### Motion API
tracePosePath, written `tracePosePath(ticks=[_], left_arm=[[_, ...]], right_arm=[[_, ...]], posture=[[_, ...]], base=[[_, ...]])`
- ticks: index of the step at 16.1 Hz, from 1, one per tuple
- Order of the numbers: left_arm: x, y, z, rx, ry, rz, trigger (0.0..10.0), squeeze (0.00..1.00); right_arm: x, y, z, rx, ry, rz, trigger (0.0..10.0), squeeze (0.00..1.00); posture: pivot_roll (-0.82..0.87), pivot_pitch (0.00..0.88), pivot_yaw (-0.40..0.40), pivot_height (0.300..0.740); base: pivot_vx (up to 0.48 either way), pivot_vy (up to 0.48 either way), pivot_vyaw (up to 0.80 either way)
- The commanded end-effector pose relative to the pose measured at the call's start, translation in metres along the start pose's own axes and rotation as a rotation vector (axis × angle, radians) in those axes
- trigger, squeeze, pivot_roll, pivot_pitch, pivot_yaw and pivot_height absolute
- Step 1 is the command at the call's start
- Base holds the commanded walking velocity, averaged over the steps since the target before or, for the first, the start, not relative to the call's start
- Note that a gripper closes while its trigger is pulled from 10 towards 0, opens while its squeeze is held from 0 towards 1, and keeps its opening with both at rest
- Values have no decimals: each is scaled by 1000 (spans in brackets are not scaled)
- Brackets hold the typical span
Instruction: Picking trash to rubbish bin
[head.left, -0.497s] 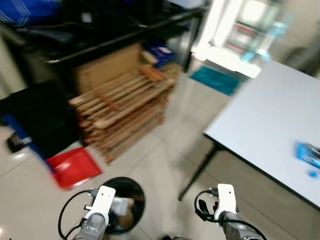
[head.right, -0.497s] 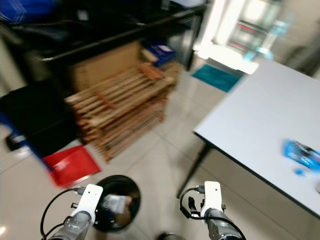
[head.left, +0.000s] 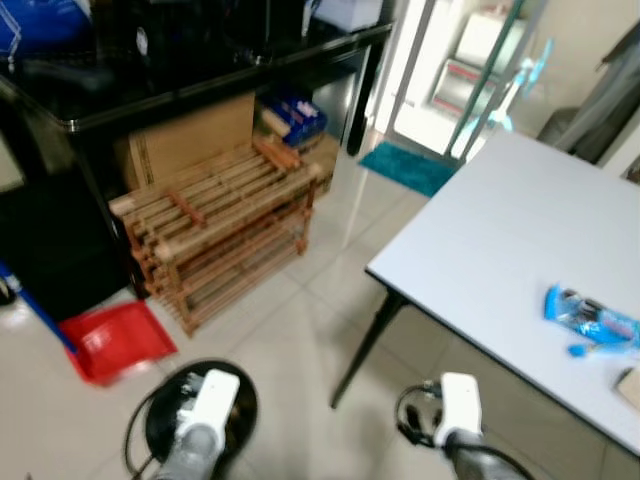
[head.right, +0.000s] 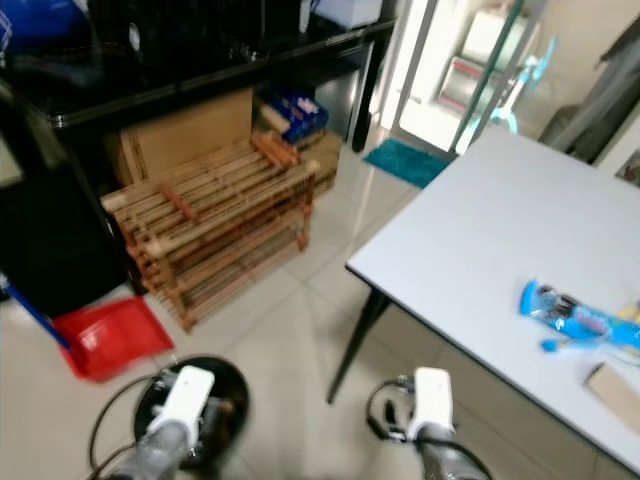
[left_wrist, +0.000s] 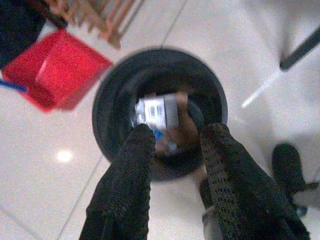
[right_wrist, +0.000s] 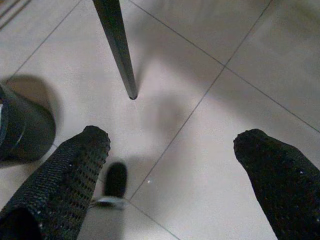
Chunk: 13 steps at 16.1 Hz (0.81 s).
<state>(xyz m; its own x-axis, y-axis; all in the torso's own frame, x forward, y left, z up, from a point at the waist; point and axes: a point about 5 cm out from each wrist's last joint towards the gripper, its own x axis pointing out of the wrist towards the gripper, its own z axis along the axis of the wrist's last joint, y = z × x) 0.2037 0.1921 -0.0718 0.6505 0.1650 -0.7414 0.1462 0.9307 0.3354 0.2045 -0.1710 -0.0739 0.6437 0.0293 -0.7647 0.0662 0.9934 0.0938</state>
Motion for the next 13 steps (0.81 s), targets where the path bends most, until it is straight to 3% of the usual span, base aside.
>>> tracePosePath(ticks=[1,13], left_arm=[[1,-3,5,9,-10,-2,10000,0],[0,-4,5,8,-13,1,10000,0]], right_arm=[[-1,-9,0,8,13,-25,10000,0],[-1,-9,-2,3,28,-22,10000,0]], posture=[[-32,65,-112,740],[-32,74,-116,740]], base=[[0,-356,-675],[0,-354,-640]])
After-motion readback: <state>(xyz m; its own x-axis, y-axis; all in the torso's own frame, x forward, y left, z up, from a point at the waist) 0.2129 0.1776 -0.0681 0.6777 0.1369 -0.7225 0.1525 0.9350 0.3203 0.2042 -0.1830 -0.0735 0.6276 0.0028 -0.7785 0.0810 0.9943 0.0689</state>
